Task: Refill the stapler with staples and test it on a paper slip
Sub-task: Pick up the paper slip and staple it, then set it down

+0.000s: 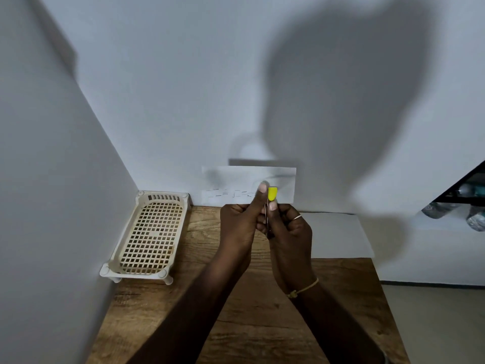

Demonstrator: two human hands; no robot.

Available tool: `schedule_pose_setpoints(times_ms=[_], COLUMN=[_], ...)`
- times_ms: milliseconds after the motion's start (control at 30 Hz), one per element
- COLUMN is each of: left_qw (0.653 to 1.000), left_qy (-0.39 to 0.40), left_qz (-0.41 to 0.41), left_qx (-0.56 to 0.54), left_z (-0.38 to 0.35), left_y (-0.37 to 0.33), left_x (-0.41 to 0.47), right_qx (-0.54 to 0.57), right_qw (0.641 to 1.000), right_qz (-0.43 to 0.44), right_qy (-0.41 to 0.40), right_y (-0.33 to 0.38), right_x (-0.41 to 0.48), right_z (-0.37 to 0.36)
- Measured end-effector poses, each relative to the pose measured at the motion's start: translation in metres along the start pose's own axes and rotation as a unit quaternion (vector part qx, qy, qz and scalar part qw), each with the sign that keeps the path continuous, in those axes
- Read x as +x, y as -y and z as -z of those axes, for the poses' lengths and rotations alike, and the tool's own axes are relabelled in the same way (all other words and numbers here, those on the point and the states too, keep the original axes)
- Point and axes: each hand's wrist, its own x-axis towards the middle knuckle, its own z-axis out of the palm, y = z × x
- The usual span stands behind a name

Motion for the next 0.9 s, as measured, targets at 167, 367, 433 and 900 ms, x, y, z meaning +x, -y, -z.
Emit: schedule_pose_setpoints(times_ms=[167, 367, 433, 900], left_qw=[0.998, 0.997, 0.997, 0.993], left_qy=[-0.028, -0.034, -0.029, -0.095], left_qz=[0.032, 0.051, 0.056, 0.023], left_qx=[-0.04, -0.044, -0.05, -0.073], left_z=[0.003, 0.005, 0.005, 0.0], left_y=[0.005, 0.008, 0.011, 0.021], left_x=[0.004, 0.009, 0.007, -0.007], right_qx=[0.012, 0.03, 0.046, -0.174], right_qw=[1.0, 0.998, 0.997, 0.973], right_qz=[-0.02, -0.05, -0.048, 0.079], right_qy=[0.014, 0.038, 0.026, -0.132], right_y=[0.0, -0.004, -0.004, -0.017], right_x=[0.002, -0.001, -0.001, -0.007], right_z=[0.003, 0.008, 0.008, 0.007])
